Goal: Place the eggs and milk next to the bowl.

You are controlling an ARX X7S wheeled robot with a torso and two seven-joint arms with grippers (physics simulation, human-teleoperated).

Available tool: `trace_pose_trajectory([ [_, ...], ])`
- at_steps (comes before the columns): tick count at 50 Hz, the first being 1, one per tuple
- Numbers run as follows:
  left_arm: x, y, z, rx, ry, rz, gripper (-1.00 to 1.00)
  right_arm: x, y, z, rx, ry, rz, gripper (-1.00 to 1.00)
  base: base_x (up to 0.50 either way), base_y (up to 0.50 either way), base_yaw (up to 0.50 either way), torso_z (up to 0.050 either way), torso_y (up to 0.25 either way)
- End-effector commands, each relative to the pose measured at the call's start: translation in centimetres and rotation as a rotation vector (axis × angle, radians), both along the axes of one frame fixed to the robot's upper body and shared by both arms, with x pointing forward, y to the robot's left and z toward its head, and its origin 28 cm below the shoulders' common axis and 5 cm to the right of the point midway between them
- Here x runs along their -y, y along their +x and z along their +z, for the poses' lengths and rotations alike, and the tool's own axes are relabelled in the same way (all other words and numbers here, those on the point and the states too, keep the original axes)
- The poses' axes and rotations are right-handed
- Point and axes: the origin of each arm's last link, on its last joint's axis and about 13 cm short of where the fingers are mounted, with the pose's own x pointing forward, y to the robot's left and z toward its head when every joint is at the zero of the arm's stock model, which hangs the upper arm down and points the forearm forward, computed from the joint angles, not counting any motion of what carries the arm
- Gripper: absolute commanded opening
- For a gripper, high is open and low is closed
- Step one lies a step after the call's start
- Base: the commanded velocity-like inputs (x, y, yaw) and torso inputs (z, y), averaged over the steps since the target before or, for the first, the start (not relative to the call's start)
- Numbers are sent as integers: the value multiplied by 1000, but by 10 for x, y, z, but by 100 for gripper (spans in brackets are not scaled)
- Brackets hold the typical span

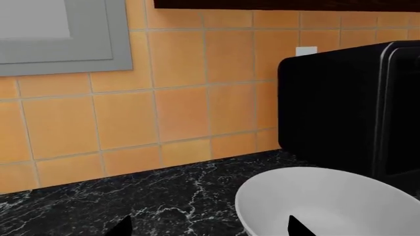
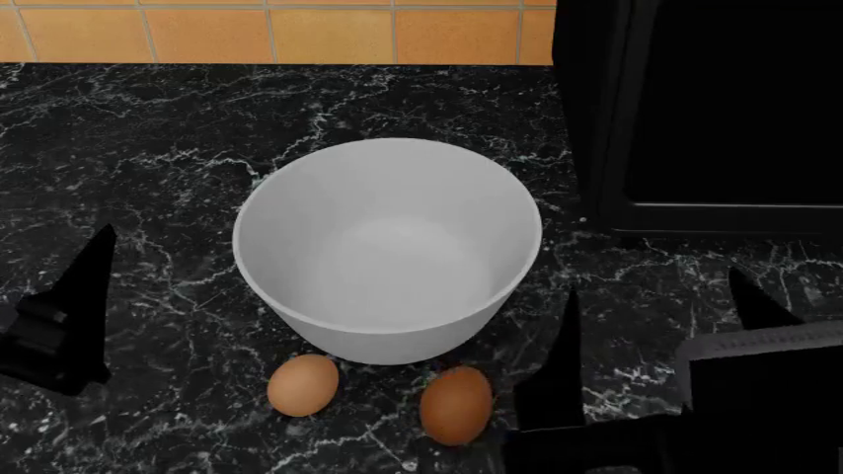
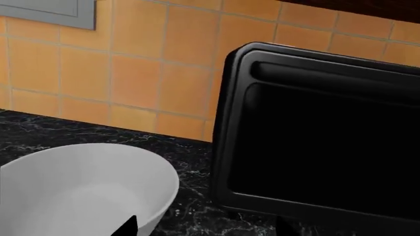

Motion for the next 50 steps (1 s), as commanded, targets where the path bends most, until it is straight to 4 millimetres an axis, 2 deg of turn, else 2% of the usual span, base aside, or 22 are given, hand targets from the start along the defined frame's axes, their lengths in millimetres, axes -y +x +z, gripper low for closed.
trace_pose_trajectory([
  [1, 0, 1, -2, 1, -1, 1, 100, 5, -6, -1, 12, -1, -114, 100, 0, 0, 0, 0, 0],
  [10, 0, 2, -1, 4, 0, 2, 100, 5, -8, -9, 21, 19, -247, 100, 0, 0, 0, 0, 0],
  [19, -2, 1, -3, 4, 0, 5, 100, 4, -7, -19, -46, 15, -378, 100, 0, 0, 0, 0, 0],
  [30, 0, 3, -4, 2, 9, 2, 100, 6, -7, -26, -76, 11, -450, 100, 0, 0, 0, 0, 0],
  [50, 0, 4, -5, -1, 14, 5, 100, 11, -13, -26, -59, 24, -543, 100, 0, 0, 0, 0, 0],
])
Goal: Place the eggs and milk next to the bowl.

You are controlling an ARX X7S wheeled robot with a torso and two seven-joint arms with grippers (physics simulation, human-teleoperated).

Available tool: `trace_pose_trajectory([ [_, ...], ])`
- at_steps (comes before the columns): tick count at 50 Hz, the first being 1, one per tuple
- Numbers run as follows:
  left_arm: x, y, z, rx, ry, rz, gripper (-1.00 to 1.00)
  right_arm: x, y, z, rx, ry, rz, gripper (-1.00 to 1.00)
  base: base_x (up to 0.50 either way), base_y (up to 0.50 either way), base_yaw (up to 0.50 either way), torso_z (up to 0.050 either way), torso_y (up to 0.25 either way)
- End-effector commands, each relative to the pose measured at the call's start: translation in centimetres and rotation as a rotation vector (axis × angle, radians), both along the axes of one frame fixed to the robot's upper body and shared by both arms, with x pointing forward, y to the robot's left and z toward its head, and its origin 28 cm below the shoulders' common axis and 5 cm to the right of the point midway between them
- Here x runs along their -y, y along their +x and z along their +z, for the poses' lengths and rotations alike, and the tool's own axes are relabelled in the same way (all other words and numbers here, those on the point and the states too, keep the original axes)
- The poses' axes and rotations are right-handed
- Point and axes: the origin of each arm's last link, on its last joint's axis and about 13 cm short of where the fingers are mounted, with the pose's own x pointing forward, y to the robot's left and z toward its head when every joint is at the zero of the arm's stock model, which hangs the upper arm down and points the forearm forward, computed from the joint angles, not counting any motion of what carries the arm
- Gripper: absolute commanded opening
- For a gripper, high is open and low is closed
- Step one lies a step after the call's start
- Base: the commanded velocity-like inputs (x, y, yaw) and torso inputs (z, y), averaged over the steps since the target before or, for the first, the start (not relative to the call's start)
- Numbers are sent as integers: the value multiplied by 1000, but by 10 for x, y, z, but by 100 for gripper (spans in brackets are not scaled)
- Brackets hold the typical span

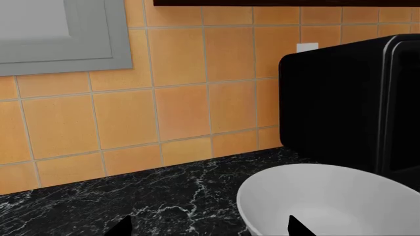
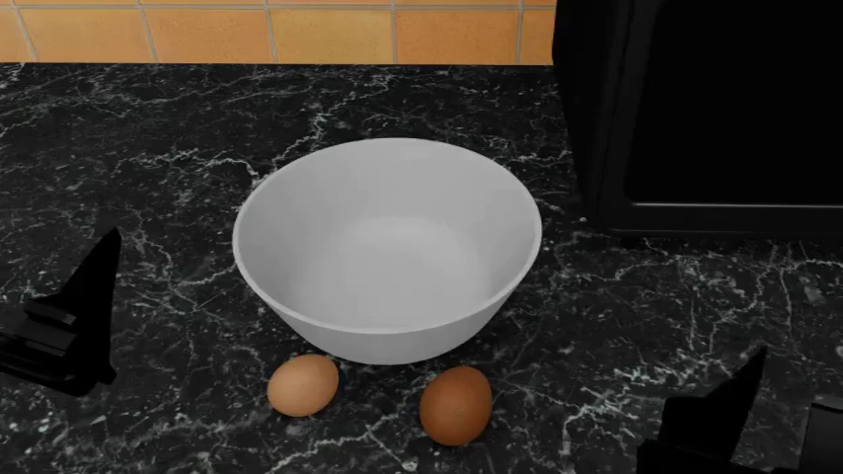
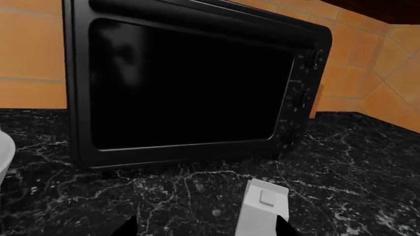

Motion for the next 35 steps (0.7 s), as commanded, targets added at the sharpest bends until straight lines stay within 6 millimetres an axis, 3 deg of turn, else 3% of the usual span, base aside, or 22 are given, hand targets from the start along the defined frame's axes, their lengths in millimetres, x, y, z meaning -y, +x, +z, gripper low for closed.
trace_pose_trajectory([
  [1, 0, 0, 0, -1, 3, 2, 100, 3, -3, -1, 8, 7, -60, 100, 0, 0, 0, 0, 0],
  [17, 1, 1, 2, -3, 9, -1, 100, 21, 1, -3, 9, 25, -154, 100, 0, 0, 0, 0, 0],
  [35, 0, 2, -3, -11, 14, 3, 100, 25, 28, -4, -3, 90, -157, 100, 0, 0, 0, 0, 0],
])
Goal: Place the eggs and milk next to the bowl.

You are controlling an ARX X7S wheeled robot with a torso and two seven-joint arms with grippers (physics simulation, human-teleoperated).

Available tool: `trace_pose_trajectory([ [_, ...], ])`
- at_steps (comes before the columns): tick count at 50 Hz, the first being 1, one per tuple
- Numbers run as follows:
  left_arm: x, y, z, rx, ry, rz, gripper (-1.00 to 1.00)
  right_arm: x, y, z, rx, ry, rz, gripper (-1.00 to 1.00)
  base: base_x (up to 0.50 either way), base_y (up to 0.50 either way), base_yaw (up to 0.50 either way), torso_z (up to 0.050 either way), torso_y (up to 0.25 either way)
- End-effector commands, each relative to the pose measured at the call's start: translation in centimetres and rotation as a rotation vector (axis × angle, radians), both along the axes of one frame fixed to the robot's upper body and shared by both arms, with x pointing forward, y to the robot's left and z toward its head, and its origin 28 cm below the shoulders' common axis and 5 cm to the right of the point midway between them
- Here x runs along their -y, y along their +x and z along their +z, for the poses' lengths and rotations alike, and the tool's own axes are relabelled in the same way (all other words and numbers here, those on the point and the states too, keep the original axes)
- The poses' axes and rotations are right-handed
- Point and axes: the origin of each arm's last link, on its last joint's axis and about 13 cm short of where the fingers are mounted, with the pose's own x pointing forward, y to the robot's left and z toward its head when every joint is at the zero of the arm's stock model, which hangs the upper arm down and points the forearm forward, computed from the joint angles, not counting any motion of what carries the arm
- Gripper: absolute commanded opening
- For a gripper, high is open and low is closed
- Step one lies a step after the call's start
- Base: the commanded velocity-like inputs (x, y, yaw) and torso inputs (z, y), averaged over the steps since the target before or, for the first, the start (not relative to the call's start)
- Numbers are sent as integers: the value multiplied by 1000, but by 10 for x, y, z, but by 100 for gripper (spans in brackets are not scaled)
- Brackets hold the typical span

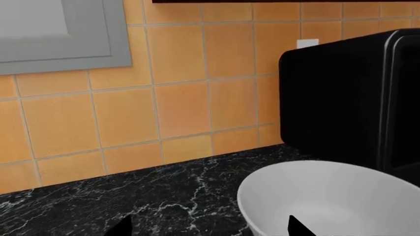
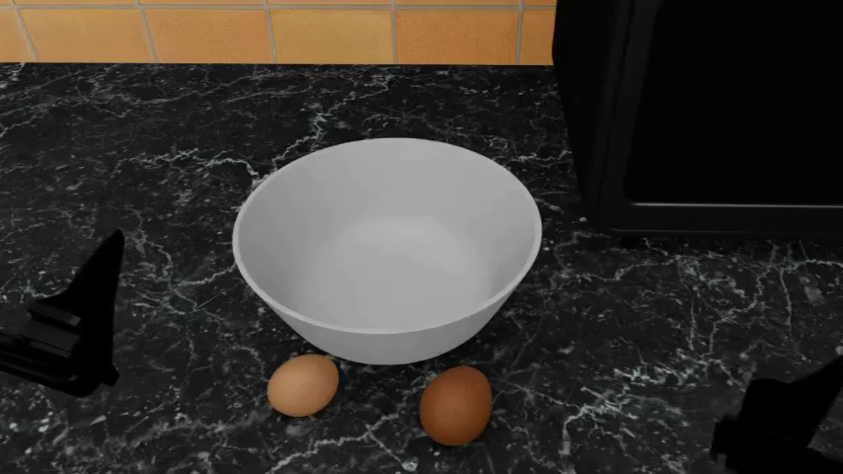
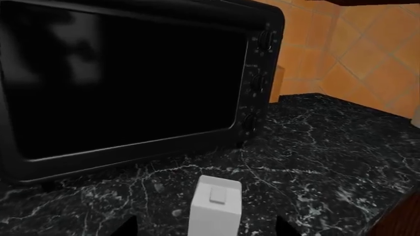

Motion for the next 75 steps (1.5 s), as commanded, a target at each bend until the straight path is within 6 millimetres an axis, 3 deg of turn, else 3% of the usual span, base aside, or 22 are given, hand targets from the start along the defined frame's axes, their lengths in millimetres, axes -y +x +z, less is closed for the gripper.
trace_pose_trajectory([
  [1, -1, 1, -3, -5, 1, 0, 100, 4, 17, -1, -7, 48, -13, 100, 0, 0, 0, 0, 0],
  [17, -3, 0, -3, -3, 5, 8, 100, 8, 30, -2, -16, 68, -63, 100, 0, 0, 0, 0, 0],
  [21, -3, 0, -4, -3, 5, 8, 100, 10, 35, -6, -24, 79, -64, 100, 0, 0, 0, 0, 0],
  [22, -3, -3, -1, -3, 11, 14, 100, 15, 47, -13, -46, 86, -93, 100, 0, 0, 0, 0, 0],
  [31, -5, -3, -3, -5, 11, 20, 100, 19, 56, -19, -62, 105, -105, 100, 0, 0, 0, 0, 0],
  [75, -6, -5, 0, -8, 26, 36, 100, 29, 78, -36, -103, 129, -144, 100, 0, 0, 0, 0, 0],
])
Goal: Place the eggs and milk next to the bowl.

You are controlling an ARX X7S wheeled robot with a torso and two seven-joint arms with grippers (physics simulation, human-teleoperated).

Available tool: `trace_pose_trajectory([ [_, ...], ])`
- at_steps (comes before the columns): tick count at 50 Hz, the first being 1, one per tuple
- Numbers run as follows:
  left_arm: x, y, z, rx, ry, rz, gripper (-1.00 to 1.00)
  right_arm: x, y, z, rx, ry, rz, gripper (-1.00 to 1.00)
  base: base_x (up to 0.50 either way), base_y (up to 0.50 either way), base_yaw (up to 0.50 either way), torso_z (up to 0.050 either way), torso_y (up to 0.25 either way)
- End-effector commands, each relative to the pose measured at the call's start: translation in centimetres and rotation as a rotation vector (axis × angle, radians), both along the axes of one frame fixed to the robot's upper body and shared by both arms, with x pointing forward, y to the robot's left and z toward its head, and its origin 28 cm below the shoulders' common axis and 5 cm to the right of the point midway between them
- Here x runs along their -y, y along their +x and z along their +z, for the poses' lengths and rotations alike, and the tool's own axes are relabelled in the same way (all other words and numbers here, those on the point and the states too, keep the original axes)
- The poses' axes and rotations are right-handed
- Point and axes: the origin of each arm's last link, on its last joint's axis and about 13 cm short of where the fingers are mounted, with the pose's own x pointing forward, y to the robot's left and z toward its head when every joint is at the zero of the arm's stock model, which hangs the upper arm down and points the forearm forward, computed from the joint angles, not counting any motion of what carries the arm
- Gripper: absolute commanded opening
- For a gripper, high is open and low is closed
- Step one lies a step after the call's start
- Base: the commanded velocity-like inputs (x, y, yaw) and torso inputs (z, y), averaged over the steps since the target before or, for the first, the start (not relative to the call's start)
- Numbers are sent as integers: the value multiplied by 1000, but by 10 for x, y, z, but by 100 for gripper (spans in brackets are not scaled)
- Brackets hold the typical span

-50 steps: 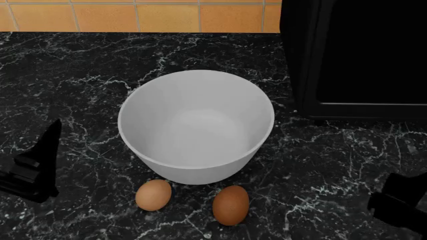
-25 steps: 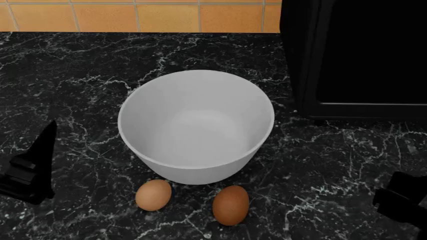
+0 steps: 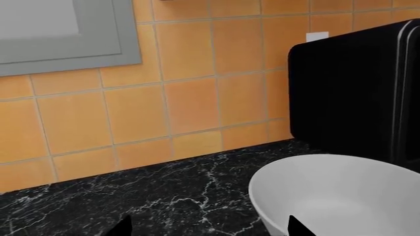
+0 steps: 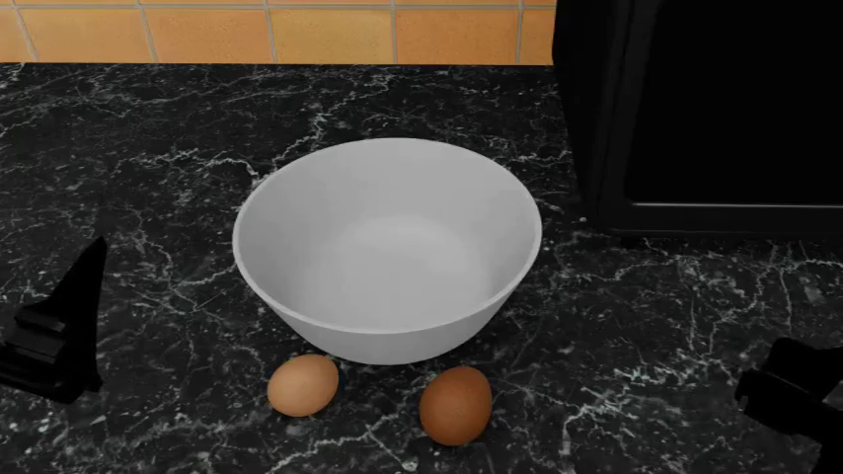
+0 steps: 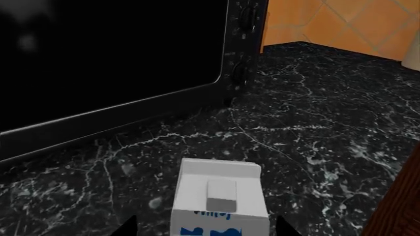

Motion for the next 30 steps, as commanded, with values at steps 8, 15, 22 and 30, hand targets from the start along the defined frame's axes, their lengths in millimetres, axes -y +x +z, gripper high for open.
trace_pose_trajectory([
  [8, -1, 2, -2, -5, 4, 6, 100, 3, 11, -1, -8, 2, -16, 100, 0, 0, 0, 0, 0],
  [15, -2, 3, -3, -8, 7, 8, 100, 6, 13, -5, -13, 8, -30, 100, 0, 0, 0, 0, 0],
  [22, -1, 2, -2, -9, 9, 10, 100, 8, 15, -8, -18, 19, -38, 100, 0, 0, 0, 0, 0],
  [30, -2, 3, -2, -10, 11, 11, 100, 10, 16, -9, -19, 23, -45, 100, 0, 0, 0, 0, 0],
])
